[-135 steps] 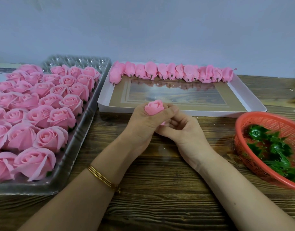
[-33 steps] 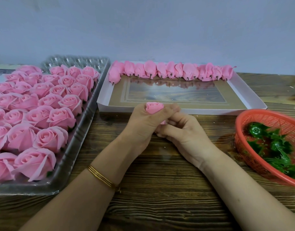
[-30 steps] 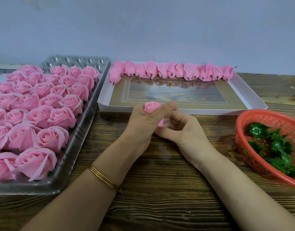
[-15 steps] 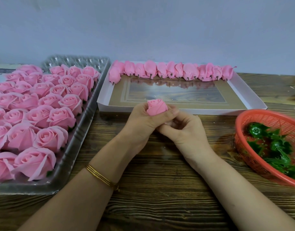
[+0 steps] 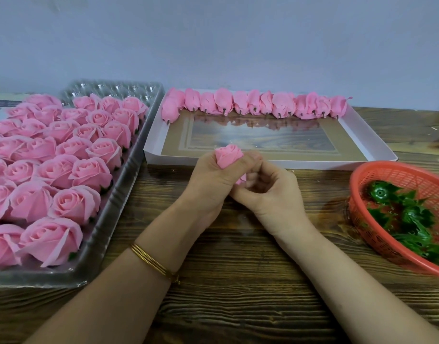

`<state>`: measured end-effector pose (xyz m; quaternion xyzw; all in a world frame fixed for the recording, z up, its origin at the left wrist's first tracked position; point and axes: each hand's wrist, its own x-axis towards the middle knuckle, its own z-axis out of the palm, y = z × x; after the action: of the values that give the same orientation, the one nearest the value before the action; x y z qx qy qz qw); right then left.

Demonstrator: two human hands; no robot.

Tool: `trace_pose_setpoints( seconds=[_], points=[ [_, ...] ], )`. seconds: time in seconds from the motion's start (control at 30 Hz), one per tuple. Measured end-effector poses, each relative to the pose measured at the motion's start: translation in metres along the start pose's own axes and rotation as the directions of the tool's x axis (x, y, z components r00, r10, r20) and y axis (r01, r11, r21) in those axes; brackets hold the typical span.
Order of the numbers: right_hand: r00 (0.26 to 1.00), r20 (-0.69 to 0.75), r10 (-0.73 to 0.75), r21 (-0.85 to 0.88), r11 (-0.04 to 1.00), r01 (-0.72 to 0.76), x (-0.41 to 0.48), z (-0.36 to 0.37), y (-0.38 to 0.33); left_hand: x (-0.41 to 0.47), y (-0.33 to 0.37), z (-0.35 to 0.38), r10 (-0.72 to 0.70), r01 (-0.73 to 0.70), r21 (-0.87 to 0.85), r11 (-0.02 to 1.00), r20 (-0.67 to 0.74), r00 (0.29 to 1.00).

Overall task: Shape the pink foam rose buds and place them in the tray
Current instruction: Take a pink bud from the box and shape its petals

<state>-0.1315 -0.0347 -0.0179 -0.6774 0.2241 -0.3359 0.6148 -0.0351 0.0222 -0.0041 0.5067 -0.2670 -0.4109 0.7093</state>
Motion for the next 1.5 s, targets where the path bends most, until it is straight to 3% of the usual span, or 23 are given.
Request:
trace_pose_setpoints(
  seconds=[0.37, 0.53, 0.7, 0.83, 1.0, 1.5],
  points=[
    [0.990, 0.096, 0.100, 0.163, 0.980, -0.114, 0.000, -0.003, -0.005, 0.005, -0.001, -0.015, -0.007, 0.003, 0.019, 1.000, 0.215, 0.977],
    [0.977, 0.088, 0.194, 0.229, 0.951, -0.209, 0.001, -0.004, -0.006, 0.004, -0.003, -0.010, 0.030, -0.033, 0.056, 0.998, 0.051, 0.998],
    [0.962, -0.074, 0.262, 0.348, 0.911, -0.222, 0.004, -0.008, -0.009, 0.003, -0.006, -0.010, 0.252, -0.236, 0.330, 0.914, -0.006, 0.968],
    [0.969, -0.092, 0.231, 0.347, 0.919, -0.186, 0.006, -0.010, -0.008, 0.003, -0.011, -0.008, 0.317, -0.319, 0.435, 0.842, 0.079, 0.945],
    [0.973, -0.090, 0.212, 0.285, 0.942, -0.179, 0.003, -0.006, -0.010, 0.005, -0.016, -0.011, 0.270, -0.322, 0.504, 0.801, 0.176, 0.947],
    [0.968, -0.105, 0.228, 0.239, 0.951, -0.198, 0.001, -0.005, -0.011, 0.006, -0.018, -0.012, 0.279, -0.334, 0.575, 0.747, 0.185, 0.942]
  ],
)
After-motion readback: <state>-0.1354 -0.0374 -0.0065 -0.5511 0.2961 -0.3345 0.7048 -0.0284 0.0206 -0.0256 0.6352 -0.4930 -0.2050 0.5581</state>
